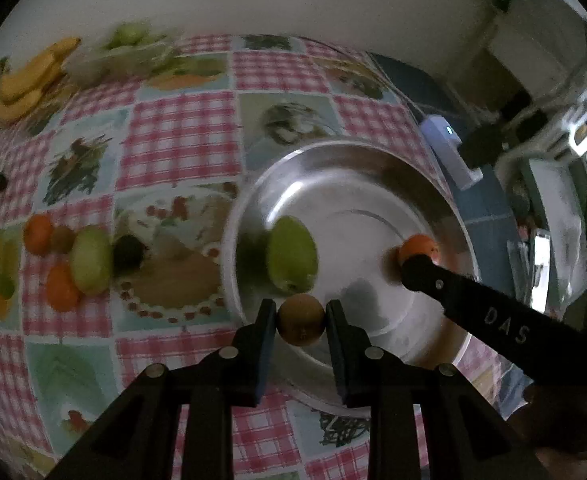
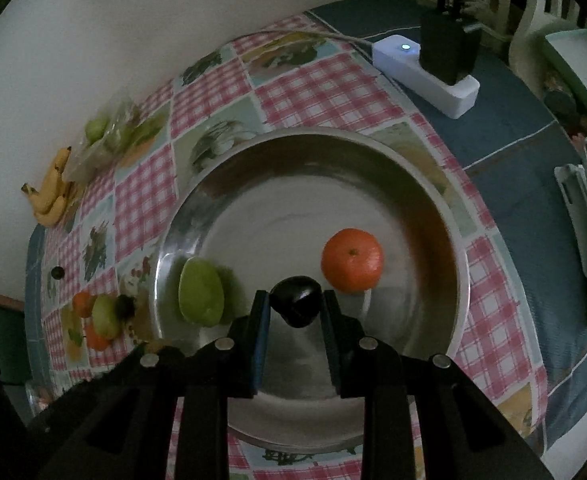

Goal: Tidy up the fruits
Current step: 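Carry the kiwi and the dark plum over the steel bowl with both tools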

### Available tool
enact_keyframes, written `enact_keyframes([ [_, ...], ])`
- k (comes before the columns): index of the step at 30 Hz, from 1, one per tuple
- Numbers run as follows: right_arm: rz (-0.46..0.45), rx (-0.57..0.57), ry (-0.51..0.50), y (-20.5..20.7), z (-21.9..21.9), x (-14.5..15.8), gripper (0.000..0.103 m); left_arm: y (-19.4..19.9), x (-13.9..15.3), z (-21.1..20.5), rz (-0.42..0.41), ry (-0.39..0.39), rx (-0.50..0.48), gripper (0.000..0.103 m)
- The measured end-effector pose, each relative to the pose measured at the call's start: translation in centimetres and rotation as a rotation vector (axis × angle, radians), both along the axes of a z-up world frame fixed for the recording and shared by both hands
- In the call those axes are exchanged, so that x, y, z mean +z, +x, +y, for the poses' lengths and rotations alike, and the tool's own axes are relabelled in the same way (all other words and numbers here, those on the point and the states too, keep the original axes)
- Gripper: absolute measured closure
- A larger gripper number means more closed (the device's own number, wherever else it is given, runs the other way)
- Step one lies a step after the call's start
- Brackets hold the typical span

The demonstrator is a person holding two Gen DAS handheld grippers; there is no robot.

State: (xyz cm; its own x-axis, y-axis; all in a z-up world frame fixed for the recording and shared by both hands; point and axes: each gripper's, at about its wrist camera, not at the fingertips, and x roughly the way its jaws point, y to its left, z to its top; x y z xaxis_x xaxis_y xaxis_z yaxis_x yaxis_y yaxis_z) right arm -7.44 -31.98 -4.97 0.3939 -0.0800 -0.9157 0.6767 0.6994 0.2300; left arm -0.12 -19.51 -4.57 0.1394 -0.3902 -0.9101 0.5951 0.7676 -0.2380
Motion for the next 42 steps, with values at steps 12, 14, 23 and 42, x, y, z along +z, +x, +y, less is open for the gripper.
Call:
enact_keyframes([
  [12,0.044,0.013,0.025,0.3,0.4,-1.4,0.076,-0.1,-1.8,-1.1,0.022,0.04,-0.025,0.076],
  [14,0.055,0.011,0.026,0.2,0.4,-1.7,0.076,-0.2,-2.0,-1.2,0.022,0.05,-0.031,0.076],
  [23,0.08,0.006,0.04,0.1,0.3,-2.3,0.076,-0.3,-2.8,-1.5,0.026,0.078,-0.043,0.076],
  [42,0.108,0.015,0.047,0.7,0.6,-3.0,0.075,-0.2,-3.2,-1.8,0.043,0.092,-0.046,0.075],
])
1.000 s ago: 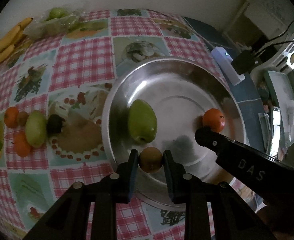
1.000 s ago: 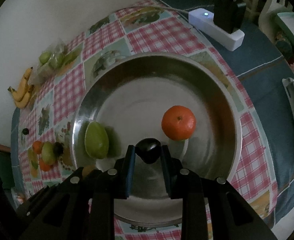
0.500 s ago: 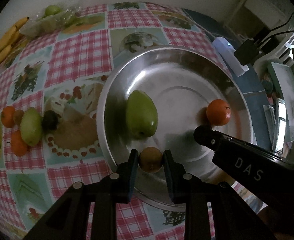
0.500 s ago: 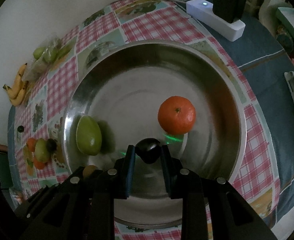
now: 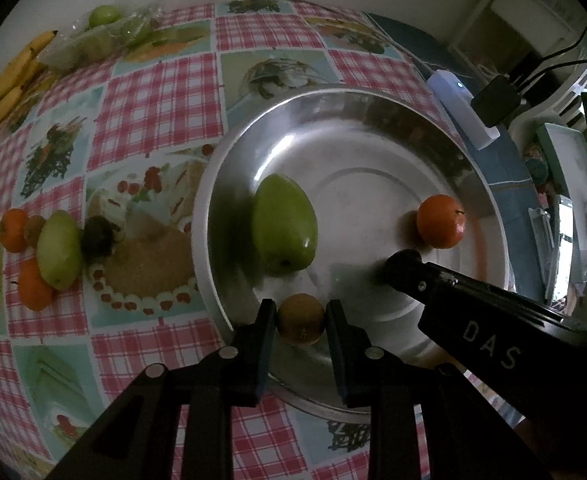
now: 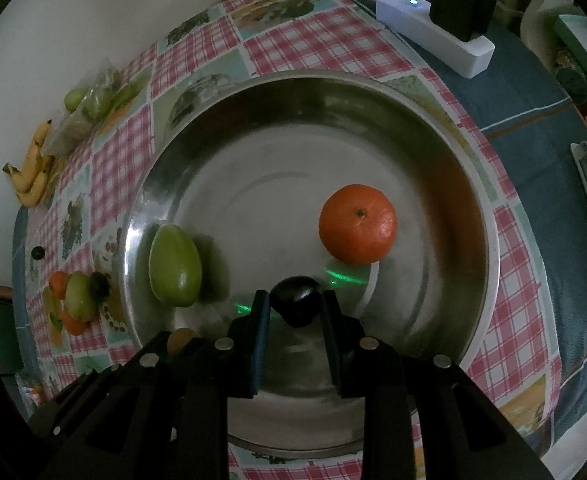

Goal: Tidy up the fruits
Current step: 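Carry the kiwi and the dark plum over the steel bowl with both tools, then open the left tool to drop the kiwi while the right tool releases the plum, then withdraw both tools from the bowl back toward the loose fruit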

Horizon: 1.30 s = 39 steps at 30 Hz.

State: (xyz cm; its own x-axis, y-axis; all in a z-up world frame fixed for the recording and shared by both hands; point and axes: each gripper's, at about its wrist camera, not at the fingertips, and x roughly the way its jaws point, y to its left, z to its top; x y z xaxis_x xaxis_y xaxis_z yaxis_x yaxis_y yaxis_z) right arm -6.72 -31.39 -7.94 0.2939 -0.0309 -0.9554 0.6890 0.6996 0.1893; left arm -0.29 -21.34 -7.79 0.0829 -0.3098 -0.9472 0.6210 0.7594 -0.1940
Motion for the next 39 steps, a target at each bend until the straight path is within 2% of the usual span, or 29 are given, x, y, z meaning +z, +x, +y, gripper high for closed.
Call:
enact_keyframes([
  [5,0.002,-0.009,0.004,0.0,-0.1,0.0,0.073,-0.1,-0.1,-0.2,0.003,0.005,-0.01,0.074],
  [7,0.011,-0.022,0.002,-0.1,-0.2,0.0,0.062,-0.1,-0.2,-0.2,0.007,0.002,-0.009,0.073],
  [8,0.014,-0.027,-0.002,-0.1,-0.2,0.0,0.06,0.0,-0.2,-0.2,0.008,0.001,-0.007,0.073],
  [13,-0.023,-0.041,-0.015,-0.4,-0.3,1.1,0.059,0.3,0.3,0.2,0.016,-0.019,0.008,0.069],
  [15,-0.04,-0.043,-0.021,-0.4,-0.3,1.6,0.059,0.4,0.8,0.5,0.015,-0.039,0.011,0.066],
  [17,-0.064,-0.049,-0.031,-0.5,-0.2,2.2,0.059,0.5,1.5,0.8,0.008,-0.062,0.019,0.052],
  [21,-0.101,-0.067,-0.039,-0.7,-0.3,3.1,0.059,1.0,2.4,1.6,-0.021,-0.068,0.048,0.049],
  [26,-0.111,-0.09,-0.033,-0.8,-0.8,3.2,0.059,2.6,2.6,3.2,-0.022,-0.058,0.133,0.047],
  [29,-0.102,-0.084,-0.033,-0.8,-0.8,2.9,0.059,4.0,2.6,4.8,-0.026,-0.047,0.216,0.044],
  [39,-0.065,0.0,-0.059,0.6,0.9,2.5,0.059,6.8,3.1,9.1,-0.076,-0.022,0.358,0.037],
])
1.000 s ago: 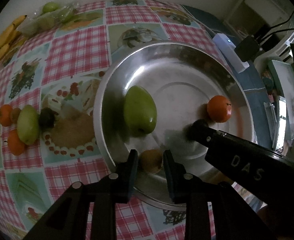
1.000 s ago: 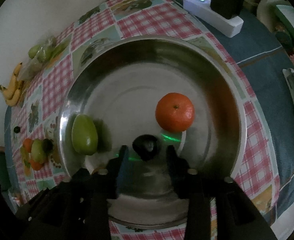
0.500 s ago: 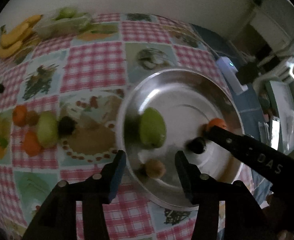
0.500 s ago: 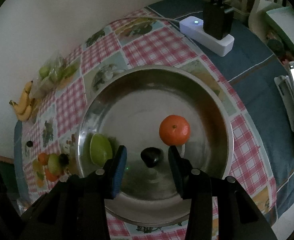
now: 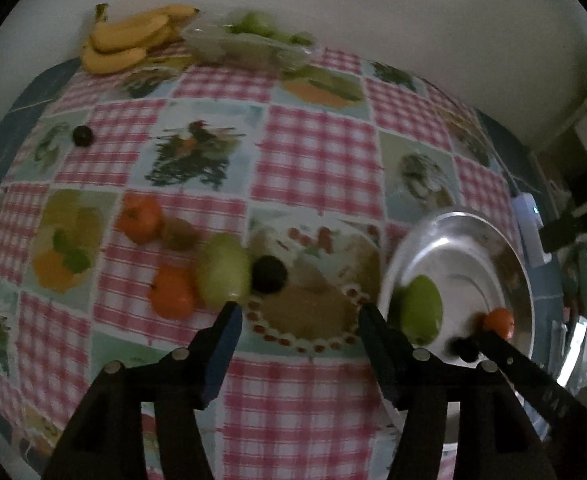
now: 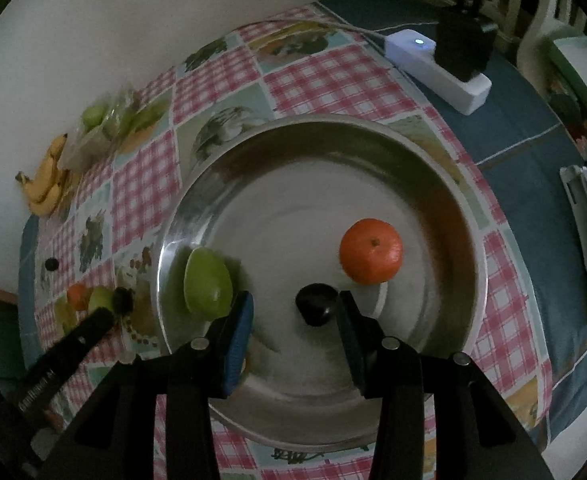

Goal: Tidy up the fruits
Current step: 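Withdraw both tools from the bowl back toward the loose fruit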

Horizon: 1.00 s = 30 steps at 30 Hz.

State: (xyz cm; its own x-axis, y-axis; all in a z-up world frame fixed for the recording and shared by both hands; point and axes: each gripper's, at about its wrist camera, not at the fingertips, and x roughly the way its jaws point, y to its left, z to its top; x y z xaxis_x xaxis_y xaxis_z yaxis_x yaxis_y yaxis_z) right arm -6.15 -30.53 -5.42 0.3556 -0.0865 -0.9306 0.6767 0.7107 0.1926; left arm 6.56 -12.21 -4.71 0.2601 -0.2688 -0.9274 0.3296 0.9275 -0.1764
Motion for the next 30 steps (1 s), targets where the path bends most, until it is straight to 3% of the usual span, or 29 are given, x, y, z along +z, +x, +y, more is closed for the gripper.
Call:
enact_keyframes([
  [7,0.019,0.021,-0.012,0.6,0.6,-0.4,0.057,0.8,-0.3,0.9,0.009,-0.001,0.037,0.034],
  [8,0.023,0.023,-0.013,0.7,0.7,-0.5,0.054,0.8,-0.4,1.0,0.01,0.004,0.04,0.032],
  [10,0.033,0.024,-0.021,0.9,0.7,-0.7,0.03,0.8,-0.6,1.0,0.007,0.018,0.044,0.027],
  [17,0.059,0.049,-0.043,1.1,0.8,-1.1,0.028,0.9,-1.3,1.4,0.009,0.05,0.067,0.019],
  [19,0.063,0.052,-0.043,1.1,0.8,-1.2,0.019,1.0,-1.5,1.4,0.007,0.06,0.071,0.012],
  [28,0.062,0.05,-0.049,1.0,0.7,-1.3,0.017,1.1,-1.5,1.7,-0.011,0.076,0.085,0.0],
  [29,0.056,0.051,-0.049,0.9,0.7,-1.3,0.014,1.1,-1.5,1.7,-0.019,0.08,0.087,0.0],
  [30,0.049,0.05,-0.047,0.9,0.7,-1.3,0.003,1.1,-1.5,1.7,-0.026,0.086,0.088,0.0],
])
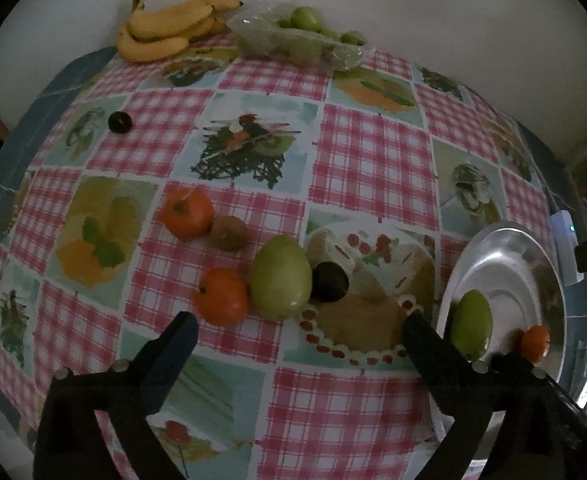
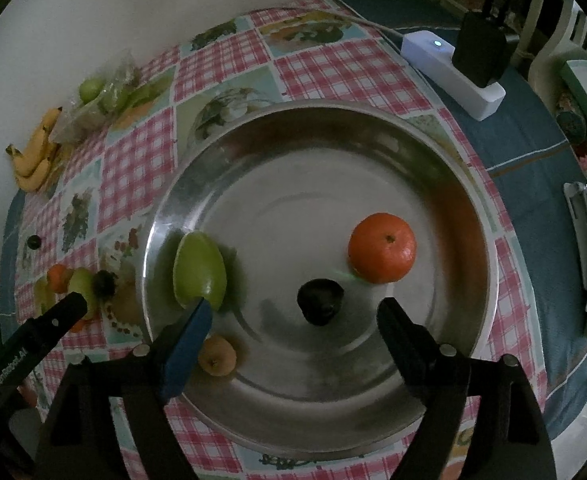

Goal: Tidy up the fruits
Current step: 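Withdraw both tools from the bowl back toward the loose fruit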

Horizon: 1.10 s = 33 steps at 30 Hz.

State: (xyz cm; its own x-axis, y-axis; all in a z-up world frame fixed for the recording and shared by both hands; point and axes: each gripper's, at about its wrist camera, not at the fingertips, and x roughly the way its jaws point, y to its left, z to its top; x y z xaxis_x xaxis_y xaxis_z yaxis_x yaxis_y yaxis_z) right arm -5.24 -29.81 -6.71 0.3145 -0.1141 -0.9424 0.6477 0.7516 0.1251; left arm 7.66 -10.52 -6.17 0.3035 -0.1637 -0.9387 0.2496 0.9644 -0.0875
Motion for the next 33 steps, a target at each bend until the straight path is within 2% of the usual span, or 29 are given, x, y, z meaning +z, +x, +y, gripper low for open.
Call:
enact_keyframes([
  [1,-0.006,0.0,0.001,0.0,0.0,0.0,0.0,0.0,0.0,0.0,-0.006,0.007,0.001,0.0],
  [15,-0.043,0.03,-0.024,0.5,0.7,0.5,0.0,0.8,0.2,1.3,-0.005,0.001,0.028,0.0],
  [22,-0.1,0.056,-0.023,1.3,2.1,1.1,0.0,2.4,1.1,4.6,-0.061,0.04,0.119,0.0],
  [27,-0.105,0.094,-0.035,2.1,3.7,1.4,0.0,3.4,1.9,6.7,-0.1,0.059,0.159,0.0],
  [33,-0.132,0.134,-0.032,3.6,5.8,2.0,0.0,4.4,2.3,8.6,-0.103,0.038,0.195,0.0],
])
